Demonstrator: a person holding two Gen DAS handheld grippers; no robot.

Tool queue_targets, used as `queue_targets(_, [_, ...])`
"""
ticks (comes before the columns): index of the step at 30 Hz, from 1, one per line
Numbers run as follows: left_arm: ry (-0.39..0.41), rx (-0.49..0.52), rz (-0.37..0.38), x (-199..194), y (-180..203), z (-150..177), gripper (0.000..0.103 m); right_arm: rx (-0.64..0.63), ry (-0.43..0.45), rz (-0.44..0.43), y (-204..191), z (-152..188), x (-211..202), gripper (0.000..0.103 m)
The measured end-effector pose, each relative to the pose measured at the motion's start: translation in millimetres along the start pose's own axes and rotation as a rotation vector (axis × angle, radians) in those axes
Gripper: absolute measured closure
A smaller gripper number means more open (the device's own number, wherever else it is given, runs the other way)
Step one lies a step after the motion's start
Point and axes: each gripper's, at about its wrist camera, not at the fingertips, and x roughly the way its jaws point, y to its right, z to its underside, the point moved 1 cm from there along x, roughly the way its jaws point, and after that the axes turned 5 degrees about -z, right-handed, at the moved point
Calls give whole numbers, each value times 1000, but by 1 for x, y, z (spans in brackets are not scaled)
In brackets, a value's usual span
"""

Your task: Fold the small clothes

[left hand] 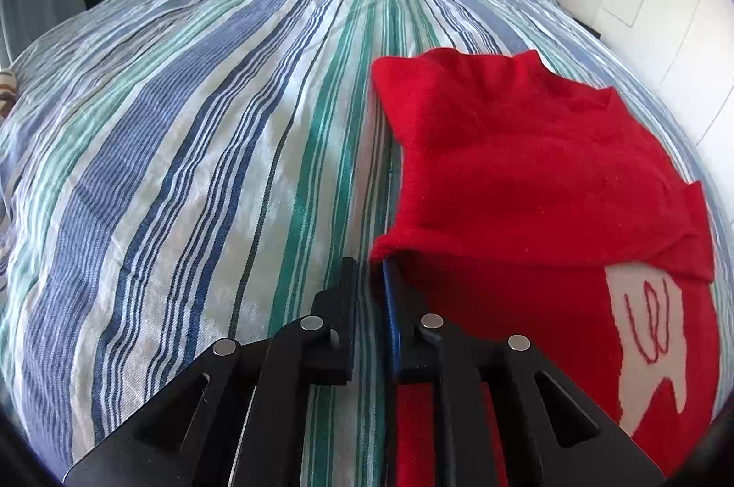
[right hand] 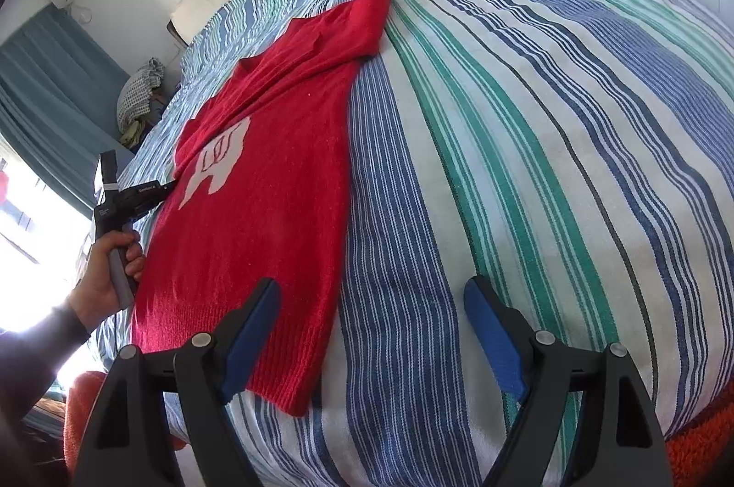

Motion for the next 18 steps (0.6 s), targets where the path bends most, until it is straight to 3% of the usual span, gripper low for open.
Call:
queue_targets(1, [-2,3,-7,-4,-1,1,79,0,-1,-1,0,0,0,21])
queue_targets(2, [-4,-1,-15,-9,-4,3,64,-2,-2,1,0,-1,1,21])
queue_targets(3, [-2,-12,-24,-17,-9,6,40,-7,-2,5,-1,0,1,21])
queue_targets(5, [20,-46,-49,-34,-22,15,13,-17,-1,15,-3,0,1,21])
queue_targets(7, [44,-80,-47,-51,-38,31,9,-20,1,20,-4,1,1,21])
queue_targets(12, [-12,-134,-72,-67,-82,78,9,12,16,-1,1,3,0,21])
queue_targets(18, [-32,-246,-58,-101,-92,96,9,60,46,-53,11,6,-1,21])
